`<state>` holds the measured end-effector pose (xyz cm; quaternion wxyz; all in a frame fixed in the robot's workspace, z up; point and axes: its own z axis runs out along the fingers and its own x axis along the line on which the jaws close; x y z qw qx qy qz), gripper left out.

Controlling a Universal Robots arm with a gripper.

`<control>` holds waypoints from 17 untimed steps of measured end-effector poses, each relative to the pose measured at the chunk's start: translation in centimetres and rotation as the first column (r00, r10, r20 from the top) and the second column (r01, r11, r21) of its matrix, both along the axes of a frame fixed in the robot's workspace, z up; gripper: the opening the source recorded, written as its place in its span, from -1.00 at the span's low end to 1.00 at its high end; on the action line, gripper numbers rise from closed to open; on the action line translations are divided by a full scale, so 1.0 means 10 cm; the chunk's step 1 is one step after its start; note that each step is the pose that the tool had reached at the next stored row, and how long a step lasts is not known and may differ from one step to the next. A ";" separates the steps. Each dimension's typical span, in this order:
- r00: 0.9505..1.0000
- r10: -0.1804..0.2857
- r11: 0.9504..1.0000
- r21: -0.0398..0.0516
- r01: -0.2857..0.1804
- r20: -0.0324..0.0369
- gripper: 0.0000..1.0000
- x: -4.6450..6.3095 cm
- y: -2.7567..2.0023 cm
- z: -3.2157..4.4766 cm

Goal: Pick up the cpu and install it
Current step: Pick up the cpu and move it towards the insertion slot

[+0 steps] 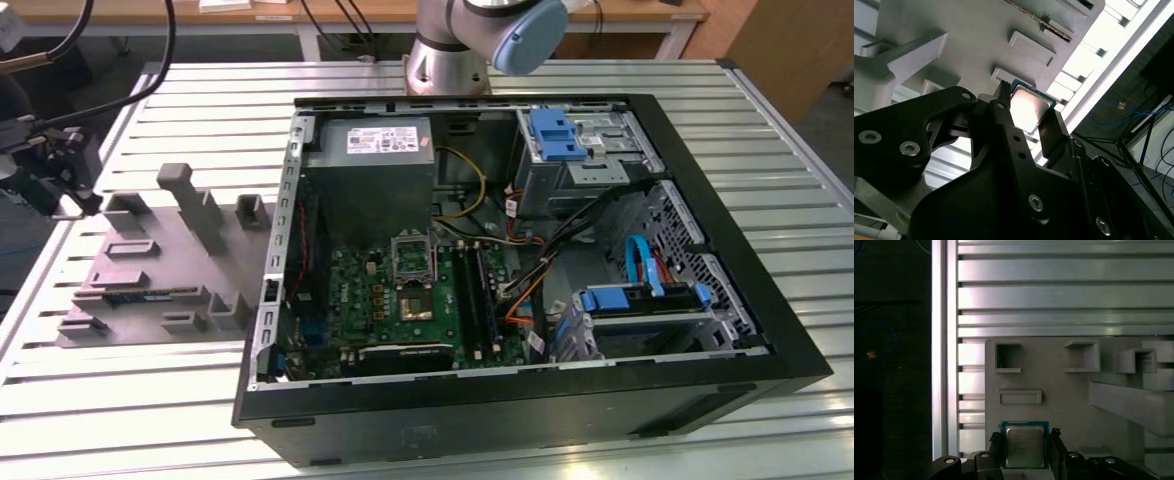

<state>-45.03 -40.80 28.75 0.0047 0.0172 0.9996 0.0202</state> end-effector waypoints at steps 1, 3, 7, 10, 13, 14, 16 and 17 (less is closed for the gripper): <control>1.000 0.000 1.000 0.000 0.000 0.000 -0.06 0.00 0.000 0.004; 1.000 0.000 1.000 0.000 0.000 0.000 -0.06 0.00 0.000 0.011; 1.000 0.000 1.000 0.000 0.000 0.000 -0.06 0.00 0.000 0.030; 1.000 0.000 1.000 0.000 0.000 0.000 -0.06 0.00 0.000 0.042; 1.000 0.000 1.000 0.000 0.000 0.000 -0.06 0.00 0.000 0.046; 1.000 0.000 1.000 0.000 0.000 0.000 -0.06 0.00 0.000 0.046; 1.000 0.000 1.000 0.000 0.000 0.000 -0.06 0.00 0.000 0.047; 1.000 0.000 1.000 0.000 0.000 0.000 -0.06 0.00 0.000 0.047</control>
